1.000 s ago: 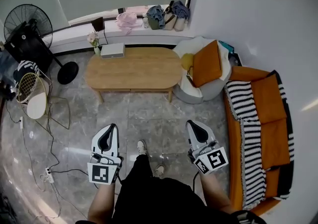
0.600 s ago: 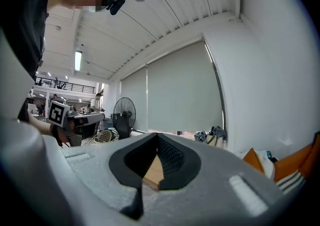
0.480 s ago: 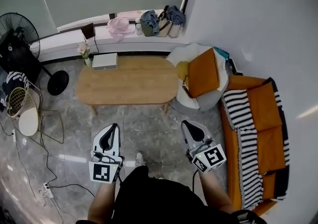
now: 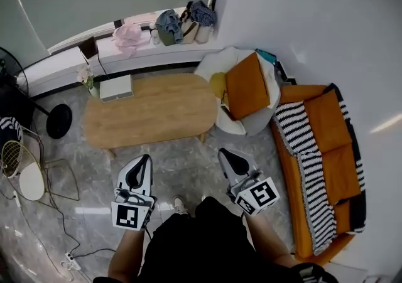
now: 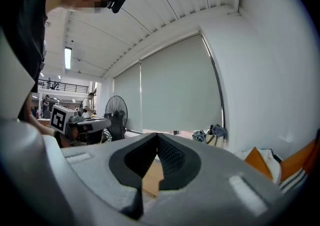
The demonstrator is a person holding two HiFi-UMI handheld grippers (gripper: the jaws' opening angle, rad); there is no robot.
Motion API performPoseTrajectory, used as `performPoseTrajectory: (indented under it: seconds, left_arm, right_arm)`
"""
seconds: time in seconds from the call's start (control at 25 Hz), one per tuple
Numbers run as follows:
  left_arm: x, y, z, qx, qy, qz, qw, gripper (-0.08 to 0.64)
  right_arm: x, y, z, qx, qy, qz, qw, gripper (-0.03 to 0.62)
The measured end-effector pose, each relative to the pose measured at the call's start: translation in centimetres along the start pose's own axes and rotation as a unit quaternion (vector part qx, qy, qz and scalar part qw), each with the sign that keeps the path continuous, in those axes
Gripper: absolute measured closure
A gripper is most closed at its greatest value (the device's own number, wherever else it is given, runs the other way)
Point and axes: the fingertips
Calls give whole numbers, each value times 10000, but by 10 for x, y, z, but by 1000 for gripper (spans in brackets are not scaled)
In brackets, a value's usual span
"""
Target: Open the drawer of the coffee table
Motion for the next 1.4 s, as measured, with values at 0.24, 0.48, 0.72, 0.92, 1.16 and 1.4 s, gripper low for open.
performPoseTrajectory:
  seconds: [0.24,0.48,0.72,0.92,1.16,1.4]
  left_arm:
    - [3,43,6,63,78,-32,9999,552]
    - [-4,61,0,-518,156,-99,9985,552]
    - [0,80,-14,-954,296,-164,9949,552]
    - [22,88,-21,-852,241,-407,9952,552]
    - [90,109,-50,-990,147,-580,9933,552]
    - [144,121,-58,-943,-80,-591,9938,552]
  right_arm:
    - [7,14,42,-60,146,-49,9999,589]
    - [-8,49,69,-587,149,18,9982,589]
    - [-9,86,88,-1013,60,-45,9948,589]
    - [17,96,98,-794,239,-236,9963,589]
    - [79,128,113,-625,557,-479,9953,589]
    - [145,151,108,-695,464,-855,9928,589]
Point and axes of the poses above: the fingertips, and each gripper's own axes: y forward along the fingers, z to its right, x out of its underside, and after that the axes turned 12 degrees about x, right-handed
